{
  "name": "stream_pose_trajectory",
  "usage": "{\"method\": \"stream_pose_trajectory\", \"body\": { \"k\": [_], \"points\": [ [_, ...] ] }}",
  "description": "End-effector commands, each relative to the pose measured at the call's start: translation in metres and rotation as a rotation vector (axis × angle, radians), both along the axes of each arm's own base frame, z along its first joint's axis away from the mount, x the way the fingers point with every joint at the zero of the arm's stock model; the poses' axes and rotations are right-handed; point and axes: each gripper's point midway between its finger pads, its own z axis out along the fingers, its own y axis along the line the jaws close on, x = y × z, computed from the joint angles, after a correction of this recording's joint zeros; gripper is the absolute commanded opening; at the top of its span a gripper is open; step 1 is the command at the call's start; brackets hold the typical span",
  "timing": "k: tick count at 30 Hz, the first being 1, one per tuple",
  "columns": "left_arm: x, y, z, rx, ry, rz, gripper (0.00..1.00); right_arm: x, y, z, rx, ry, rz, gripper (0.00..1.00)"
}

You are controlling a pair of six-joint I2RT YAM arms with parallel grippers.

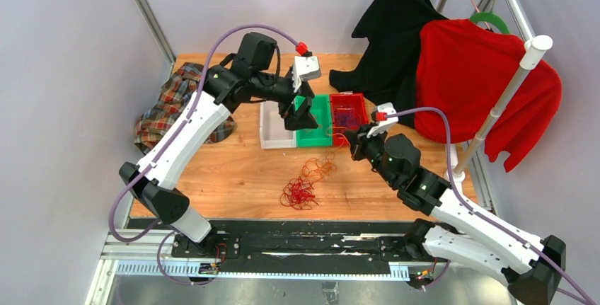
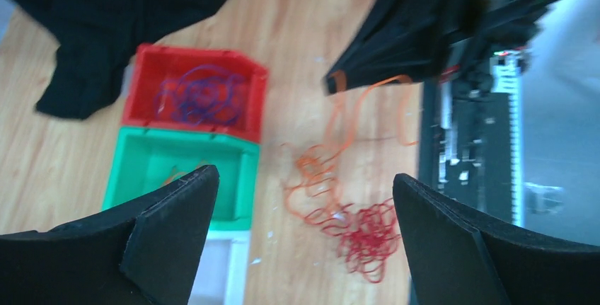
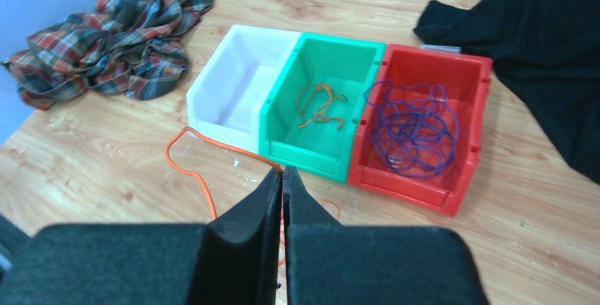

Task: Untangle the cables

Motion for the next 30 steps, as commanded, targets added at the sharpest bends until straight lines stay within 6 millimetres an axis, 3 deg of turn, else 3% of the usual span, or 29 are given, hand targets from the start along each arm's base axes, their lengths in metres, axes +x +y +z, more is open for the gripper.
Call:
{"method": "stream_pose_trajectory", "body": {
  "k": [1,9,14,20,24,26,30],
  "points": [
    [-0.045,-0.011,0.007,-0.071,0.233,-0.101,0.98,0.001,0.024,0.031,0.048,-0.063,0.105,0.00],
    [-0.042,-0.019,-0.035,0.021,0.289,-0.075,0.99,0.002,0.050,0.037,0.080,-0.067,0.189,0.01],
    [-0.036,-0.022,-0.041,0.032,0.284,-0.077,0.85,0.001,0.056,0.039,0.082,-0.076,0.211,0.01],
    [-0.038,-0.025,-0.046,0.030,0.325,-0.089,0.53,0.001,0.057,0.037,0.074,-0.079,0.213,0.01],
    [-0.044,-0.026,-0.038,0.008,0.341,-0.100,0.15,0.003,0.058,0.034,0.071,-0.075,0.211,0.01],
    [-0.047,-0.025,-0.028,-0.009,0.334,-0.101,0.03,0.005,0.058,0.032,0.072,-0.076,0.203,0.01],
    [-0.059,-0.019,0.000,-0.061,0.304,-0.114,0.01,0.012,0.060,0.029,0.096,-0.075,0.172,0.06]
  ]
}}
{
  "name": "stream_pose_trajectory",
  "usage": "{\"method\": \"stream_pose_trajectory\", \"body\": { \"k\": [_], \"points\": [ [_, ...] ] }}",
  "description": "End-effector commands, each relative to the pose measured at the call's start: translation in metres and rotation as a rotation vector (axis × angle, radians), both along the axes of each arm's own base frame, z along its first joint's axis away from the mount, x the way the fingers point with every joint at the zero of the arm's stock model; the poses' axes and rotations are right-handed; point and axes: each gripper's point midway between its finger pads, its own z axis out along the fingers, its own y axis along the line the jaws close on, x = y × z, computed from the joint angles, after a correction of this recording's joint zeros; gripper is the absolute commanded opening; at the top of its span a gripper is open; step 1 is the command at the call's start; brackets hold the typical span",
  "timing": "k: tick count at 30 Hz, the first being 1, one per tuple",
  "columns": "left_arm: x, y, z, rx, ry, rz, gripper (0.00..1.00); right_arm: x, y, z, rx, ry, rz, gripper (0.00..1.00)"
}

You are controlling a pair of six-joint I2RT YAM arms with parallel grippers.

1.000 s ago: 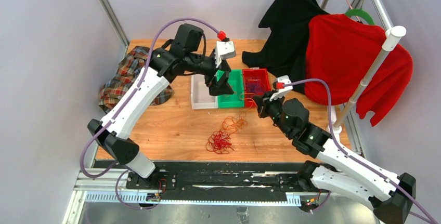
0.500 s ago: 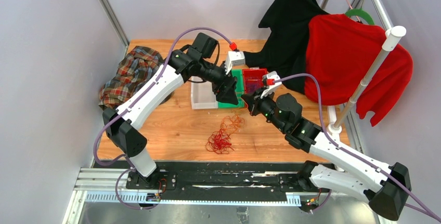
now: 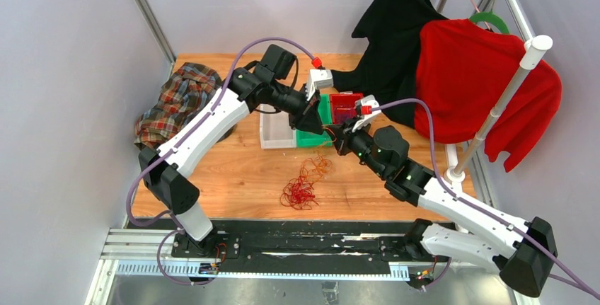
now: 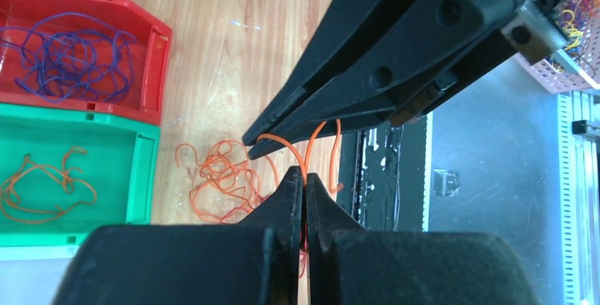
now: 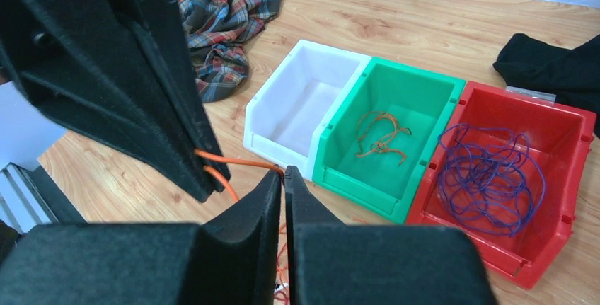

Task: Untangle the cables

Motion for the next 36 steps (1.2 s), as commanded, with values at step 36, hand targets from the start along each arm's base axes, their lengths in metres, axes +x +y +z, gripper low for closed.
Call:
{"method": "stream_pose_trajectory", "body": {
  "k": [36],
  "points": [
    [-0.100,0.131,0.373,-0.695,-0.934,0.352,0.00,0.001,0.022,-0.161,0.003,0.313,-0.039,0.15]
  ]
}}
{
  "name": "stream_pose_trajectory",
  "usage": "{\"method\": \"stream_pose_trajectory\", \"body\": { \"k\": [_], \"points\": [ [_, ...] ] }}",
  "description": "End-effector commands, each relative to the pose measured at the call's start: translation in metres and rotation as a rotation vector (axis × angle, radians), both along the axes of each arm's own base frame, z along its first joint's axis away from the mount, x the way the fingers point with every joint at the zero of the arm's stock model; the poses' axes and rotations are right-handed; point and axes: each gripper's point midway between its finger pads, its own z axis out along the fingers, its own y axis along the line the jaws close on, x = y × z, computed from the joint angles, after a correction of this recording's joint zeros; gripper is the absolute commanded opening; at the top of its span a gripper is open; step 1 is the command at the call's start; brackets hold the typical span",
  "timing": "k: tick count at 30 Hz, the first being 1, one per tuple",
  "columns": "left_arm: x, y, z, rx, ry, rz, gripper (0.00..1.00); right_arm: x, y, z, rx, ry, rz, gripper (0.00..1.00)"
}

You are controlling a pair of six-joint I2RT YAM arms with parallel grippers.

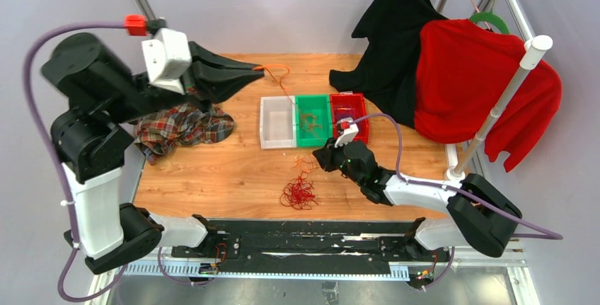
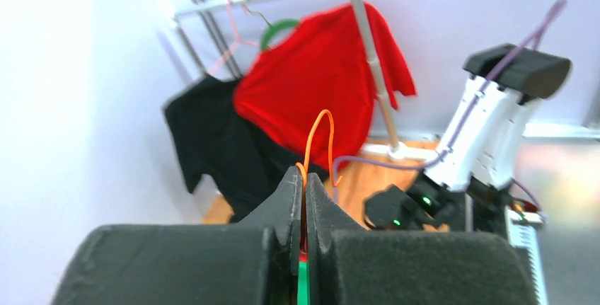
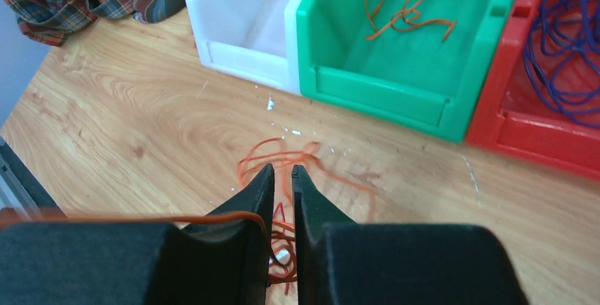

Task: Untangle the cables

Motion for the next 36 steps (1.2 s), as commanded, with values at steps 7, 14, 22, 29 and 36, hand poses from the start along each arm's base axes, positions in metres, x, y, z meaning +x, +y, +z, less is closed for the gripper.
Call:
{"method": "stream_pose_trajectory", "body": {
  "k": [7,14,22,29,36],
  "points": [
    [0.002,0.058,0.122,-0.386,-0.348,0.286,0.00,-0.030,-0.034,-0.038,-0.059,0.060,-0.024,0.17],
    [0.009,0.075,0.159,-0.501,-0.430,0.380,0.01,-0.041,-0.040,-0.054,-0.077,0.071,-0.014,0.22],
    [0.032,0.063,0.144,-0.455,-0.408,0.413,0.00,-0.041,-0.044,-0.054,-0.081,0.074,-0.035,0.21],
    [0.071,0.044,0.101,-0.331,-0.359,0.471,0.00,-0.033,-0.045,-0.006,-0.059,-0.008,-0.047,0.21],
    [0.106,0.020,0.052,-0.224,-0.292,0.484,0.00,-0.023,-0.056,0.026,-0.047,-0.081,-0.111,0.23]
  ]
}}
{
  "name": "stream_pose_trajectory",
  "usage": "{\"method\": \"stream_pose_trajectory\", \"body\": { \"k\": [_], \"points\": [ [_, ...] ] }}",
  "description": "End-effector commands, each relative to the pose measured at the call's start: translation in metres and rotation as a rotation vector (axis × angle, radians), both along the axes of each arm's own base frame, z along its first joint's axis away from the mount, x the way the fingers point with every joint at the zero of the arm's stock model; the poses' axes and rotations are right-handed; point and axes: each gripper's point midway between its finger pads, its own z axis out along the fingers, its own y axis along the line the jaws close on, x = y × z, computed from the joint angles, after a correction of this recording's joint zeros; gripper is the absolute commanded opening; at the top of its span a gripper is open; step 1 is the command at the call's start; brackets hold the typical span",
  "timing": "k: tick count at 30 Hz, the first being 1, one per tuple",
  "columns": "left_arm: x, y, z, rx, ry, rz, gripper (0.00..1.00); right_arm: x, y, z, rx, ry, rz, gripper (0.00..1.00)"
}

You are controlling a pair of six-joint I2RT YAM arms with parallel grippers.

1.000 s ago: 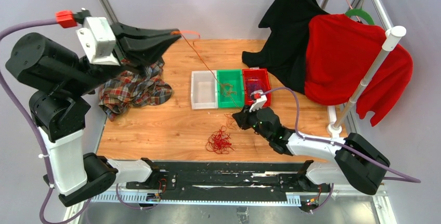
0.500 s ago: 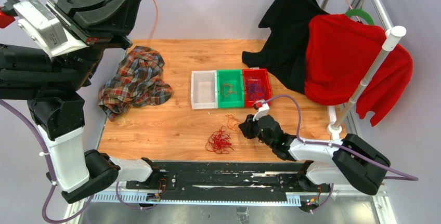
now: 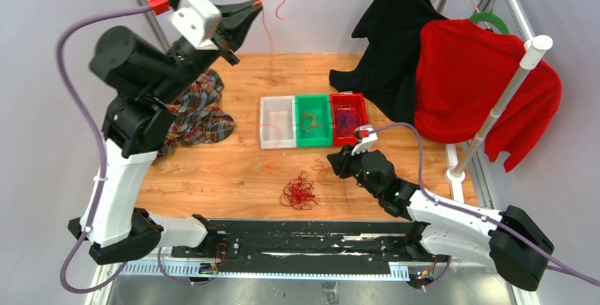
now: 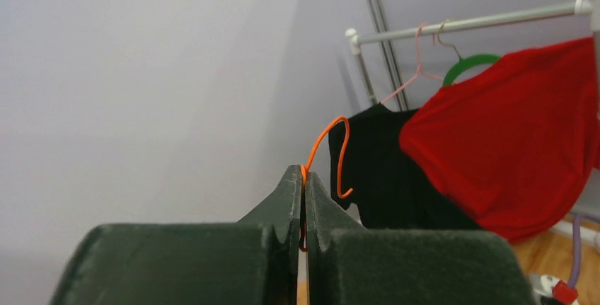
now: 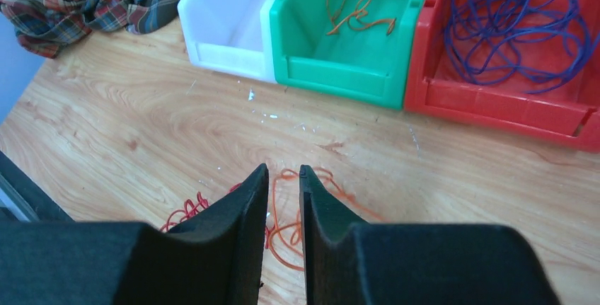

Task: Untangle the cables

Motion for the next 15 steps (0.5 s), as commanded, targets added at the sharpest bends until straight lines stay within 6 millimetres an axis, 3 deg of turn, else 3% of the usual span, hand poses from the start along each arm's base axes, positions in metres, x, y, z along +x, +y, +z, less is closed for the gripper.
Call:
{"method": "stream_pose_trajectory", "body": {
  "k": [1,11,15],
  "points": [
    [0.015,-0.008,-0.018,0.024,0.014,0.022,0.00,0.010,-0.012,0.013,-0.038,-0.044,-0.079,0.24],
    [0.099,-0.069,-0.123,0.209,0.178,0.040,0.00,0.019,-0.044,0.005,-0.057,-0.042,-0.217,0.24],
    [0.124,-0.086,-0.146,0.245,0.203,0.046,0.00,0.019,-0.057,-0.002,-0.066,-0.032,-0.255,0.24]
  ]
}}
